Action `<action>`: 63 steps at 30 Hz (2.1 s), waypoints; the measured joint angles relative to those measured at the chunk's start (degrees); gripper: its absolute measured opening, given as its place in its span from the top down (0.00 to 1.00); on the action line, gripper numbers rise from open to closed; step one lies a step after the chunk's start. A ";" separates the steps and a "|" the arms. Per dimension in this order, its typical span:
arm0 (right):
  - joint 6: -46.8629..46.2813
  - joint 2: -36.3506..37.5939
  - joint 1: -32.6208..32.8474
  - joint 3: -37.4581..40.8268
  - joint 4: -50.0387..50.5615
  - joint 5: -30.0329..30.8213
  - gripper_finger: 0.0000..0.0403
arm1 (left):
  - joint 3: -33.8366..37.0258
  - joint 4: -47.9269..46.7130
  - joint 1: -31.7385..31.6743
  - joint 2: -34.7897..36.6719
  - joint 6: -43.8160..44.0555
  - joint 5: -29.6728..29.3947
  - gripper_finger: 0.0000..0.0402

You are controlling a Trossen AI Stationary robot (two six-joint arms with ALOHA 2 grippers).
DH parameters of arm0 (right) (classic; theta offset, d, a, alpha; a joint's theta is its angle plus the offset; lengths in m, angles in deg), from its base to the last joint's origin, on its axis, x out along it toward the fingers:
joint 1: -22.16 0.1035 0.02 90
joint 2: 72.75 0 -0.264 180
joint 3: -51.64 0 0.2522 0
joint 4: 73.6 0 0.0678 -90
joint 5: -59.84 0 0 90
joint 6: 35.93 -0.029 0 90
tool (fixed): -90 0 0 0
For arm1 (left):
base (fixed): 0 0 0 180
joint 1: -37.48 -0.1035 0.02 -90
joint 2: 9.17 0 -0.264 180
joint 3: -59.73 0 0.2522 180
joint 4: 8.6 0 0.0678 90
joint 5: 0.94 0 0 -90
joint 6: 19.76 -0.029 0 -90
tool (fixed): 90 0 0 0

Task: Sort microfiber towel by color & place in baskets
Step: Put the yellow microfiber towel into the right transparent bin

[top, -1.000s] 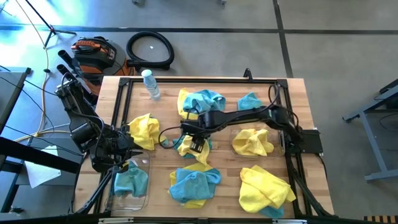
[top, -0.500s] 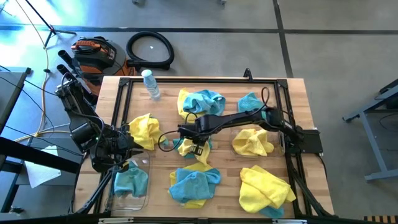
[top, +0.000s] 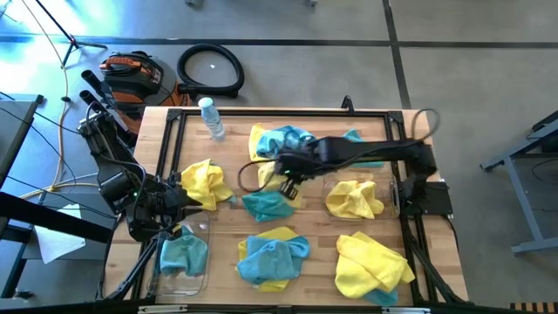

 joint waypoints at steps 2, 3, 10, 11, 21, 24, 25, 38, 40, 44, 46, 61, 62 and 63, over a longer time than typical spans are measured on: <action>-2.76 3.39 0.66 -0.04 3.65 3.53 0.98 | 0.00 -0.02 0.00 0.01 0.00 0.00 0.85; -4.19 4.77 1.03 -0.04 5.69 4.97 0.99 | 0.00 0.04 0.00 0.01 0.00 0.00 0.85; -21.76 12.25 4.78 0.00 22.53 11.32 0.99 | 0.00 0.23 0.00 -0.01 0.06 -0.15 0.85; -24.05 12.90 5.43 0.57 22.24 11.88 0.99 | 0.00 0.22 0.02 -0.03 0.12 -0.18 0.85; -38.34 23.20 9.59 19.99 22.01 8.32 1.00 | 0.00 0.39 0.00 -0.03 1.63 -1.01 0.85; -41.79 26.32 10.02 27.82 20.01 7.04 1.00 | 0.00 0.43 0.02 -0.03 1.60 -1.03 0.85; -43.25 27.36 10.05 30.11 19.68 7.01 1.00 | 0.00 0.43 0.02 -0.03 1.60 -1.03 0.85; -44.59 27.70 8.81 50.13 -8.54 2.39 1.00 | 0.00 0.44 0.01 -0.03 1.59 -1.06 0.85; -44.40 26.72 8.17 52.03 -11.93 1.88 1.00 | 0.00 0.45 0.02 -0.03 1.59 -1.07 0.85; -44.25 25.04 6.90 55.67 -17.51 -1.23 1.00 | 0.00 0.44 0.00 -0.03 1.57 -1.07 0.85; -44.25 24.21 6.54 57.41 -19.52 -2.27 1.00 | 0.00 0.45 0.02 -0.03 1.57 -1.07 0.85; -44.26 21.83 6.29 63.63 -30.05 -3.49 0.79 | 0.00 0.44 0.00 -0.03 1.55 -1.07 0.85; -44.25 21.91 6.27 63.63 -30.03 -3.53 0.77 | 0.00 0.46 0.00 -0.03 1.55 -1.07 0.85; -44.25 22.06 6.29 63.63 -30.04 -3.66 0.74 | 0.00 0.44 0.00 -0.03 1.55 -1.07 0.85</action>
